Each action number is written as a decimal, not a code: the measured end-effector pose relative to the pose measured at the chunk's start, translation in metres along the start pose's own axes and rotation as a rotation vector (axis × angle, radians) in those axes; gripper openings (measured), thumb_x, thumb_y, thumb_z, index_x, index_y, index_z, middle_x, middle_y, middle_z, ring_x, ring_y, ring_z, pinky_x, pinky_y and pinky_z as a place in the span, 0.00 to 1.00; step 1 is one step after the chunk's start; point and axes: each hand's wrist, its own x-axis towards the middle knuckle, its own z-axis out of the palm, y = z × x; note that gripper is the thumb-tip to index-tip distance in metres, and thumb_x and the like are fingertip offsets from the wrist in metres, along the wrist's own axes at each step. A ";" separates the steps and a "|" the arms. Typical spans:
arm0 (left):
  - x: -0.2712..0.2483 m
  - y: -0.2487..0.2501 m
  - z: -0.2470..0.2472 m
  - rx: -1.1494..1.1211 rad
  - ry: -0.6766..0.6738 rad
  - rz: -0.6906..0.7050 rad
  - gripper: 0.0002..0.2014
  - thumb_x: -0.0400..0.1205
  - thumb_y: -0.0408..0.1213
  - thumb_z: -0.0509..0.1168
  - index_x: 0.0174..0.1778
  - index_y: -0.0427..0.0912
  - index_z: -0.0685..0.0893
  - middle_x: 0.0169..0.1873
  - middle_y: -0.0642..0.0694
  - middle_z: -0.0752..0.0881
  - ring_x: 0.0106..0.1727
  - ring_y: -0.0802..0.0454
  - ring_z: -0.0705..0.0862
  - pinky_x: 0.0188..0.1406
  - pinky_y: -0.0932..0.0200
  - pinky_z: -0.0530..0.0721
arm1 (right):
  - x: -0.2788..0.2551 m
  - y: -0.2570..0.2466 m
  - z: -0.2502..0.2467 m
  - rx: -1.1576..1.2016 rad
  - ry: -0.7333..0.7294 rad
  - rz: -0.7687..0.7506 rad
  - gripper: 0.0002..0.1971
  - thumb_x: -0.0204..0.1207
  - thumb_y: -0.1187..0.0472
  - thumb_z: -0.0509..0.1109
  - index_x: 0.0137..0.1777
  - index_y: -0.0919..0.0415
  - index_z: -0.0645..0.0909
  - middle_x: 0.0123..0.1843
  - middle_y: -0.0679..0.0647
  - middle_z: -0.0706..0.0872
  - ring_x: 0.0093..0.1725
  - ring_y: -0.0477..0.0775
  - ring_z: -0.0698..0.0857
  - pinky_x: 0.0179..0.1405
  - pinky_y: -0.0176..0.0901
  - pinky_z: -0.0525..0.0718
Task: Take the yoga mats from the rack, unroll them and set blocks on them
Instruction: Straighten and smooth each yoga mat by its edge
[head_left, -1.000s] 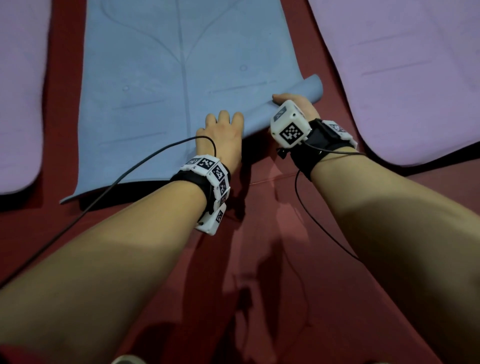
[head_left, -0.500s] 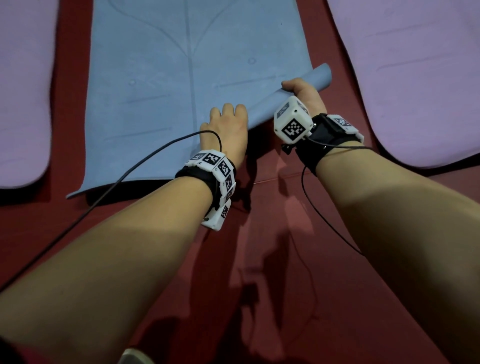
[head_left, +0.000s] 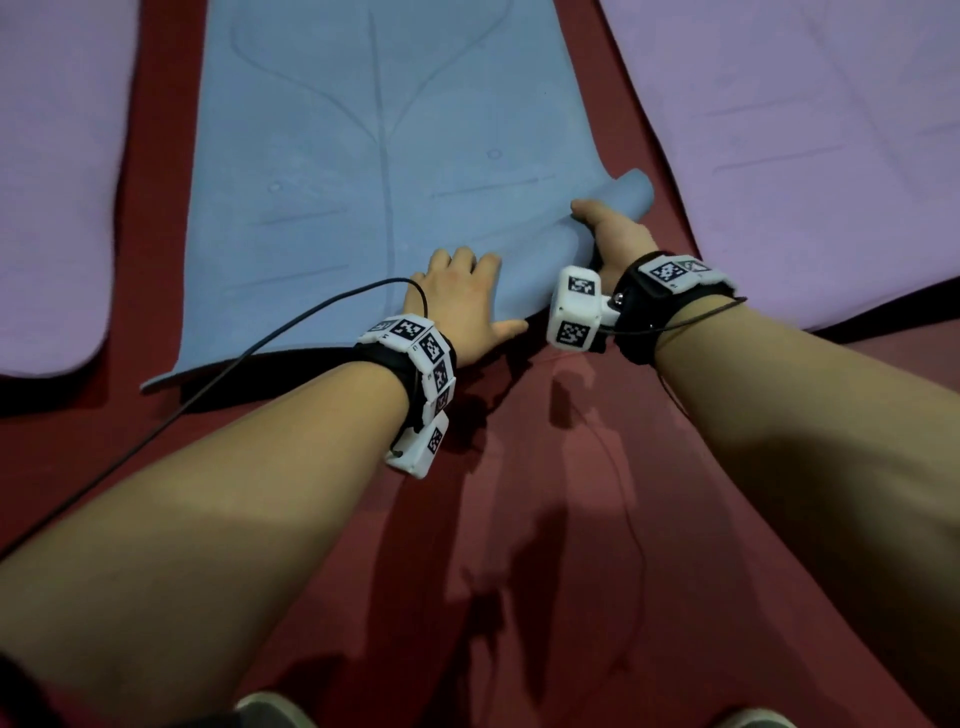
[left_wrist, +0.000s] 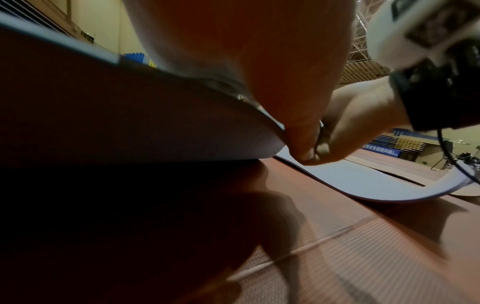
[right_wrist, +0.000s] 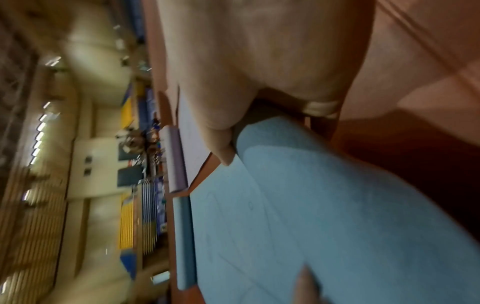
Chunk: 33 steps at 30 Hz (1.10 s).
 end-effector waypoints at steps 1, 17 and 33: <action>-0.003 -0.004 -0.001 -0.019 -0.036 0.016 0.40 0.75 0.71 0.63 0.78 0.49 0.68 0.69 0.43 0.75 0.69 0.40 0.72 0.62 0.43 0.77 | -0.003 0.002 -0.002 -0.019 0.044 -0.042 0.35 0.63 0.57 0.83 0.68 0.68 0.75 0.55 0.67 0.88 0.47 0.67 0.91 0.42 0.64 0.90; -0.080 -0.109 0.014 -0.077 -0.319 -0.219 0.22 0.88 0.57 0.49 0.69 0.54 0.79 0.66 0.43 0.78 0.70 0.37 0.74 0.64 0.38 0.73 | -0.007 0.057 -0.046 -1.179 0.369 -0.130 0.50 0.73 0.51 0.75 0.87 0.49 0.44 0.84 0.65 0.58 0.80 0.70 0.63 0.80 0.62 0.60; -0.102 -0.195 0.045 -0.162 -0.366 -0.413 0.36 0.67 0.58 0.80 0.68 0.51 0.75 0.66 0.43 0.70 0.66 0.38 0.74 0.63 0.41 0.82 | -0.060 0.147 0.142 -1.776 -0.568 -0.709 0.33 0.70 0.41 0.76 0.75 0.50 0.75 0.74 0.57 0.72 0.72 0.63 0.71 0.69 0.56 0.76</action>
